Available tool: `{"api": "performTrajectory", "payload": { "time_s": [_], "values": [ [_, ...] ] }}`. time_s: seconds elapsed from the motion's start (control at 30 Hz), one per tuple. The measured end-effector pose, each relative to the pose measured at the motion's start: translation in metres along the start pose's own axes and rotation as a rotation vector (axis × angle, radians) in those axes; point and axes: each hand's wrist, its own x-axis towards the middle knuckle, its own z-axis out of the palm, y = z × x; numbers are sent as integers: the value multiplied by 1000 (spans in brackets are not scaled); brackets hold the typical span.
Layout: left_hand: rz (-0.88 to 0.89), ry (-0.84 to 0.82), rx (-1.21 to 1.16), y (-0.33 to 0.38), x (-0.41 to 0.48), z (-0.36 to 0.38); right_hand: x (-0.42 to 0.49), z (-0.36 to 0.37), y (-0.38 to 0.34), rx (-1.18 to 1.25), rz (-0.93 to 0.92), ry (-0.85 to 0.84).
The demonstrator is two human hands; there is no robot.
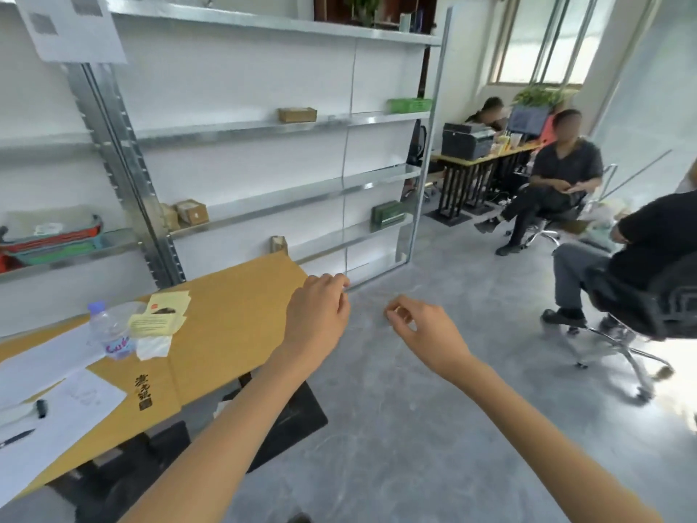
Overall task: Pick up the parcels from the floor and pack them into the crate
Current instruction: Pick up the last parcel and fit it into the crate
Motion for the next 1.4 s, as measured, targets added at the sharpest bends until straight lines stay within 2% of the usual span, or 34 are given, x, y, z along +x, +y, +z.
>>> {"api": "performTrajectory", "payload": {
  "time_s": [0.37,0.6,0.93,1.4],
  "values": [
    [46,-32,-70,127,101,136,46,-99,195,4,65,56],
    [-21,-86,-71,151,135,199,81,-104,273,108,161,30],
    [-79,-103,-81,103,218,257,158,-82,349,119,242,-6],
    [-72,-145,-52,-17,430,353,375,-12,422,-22,274,-48]
  ]
}}
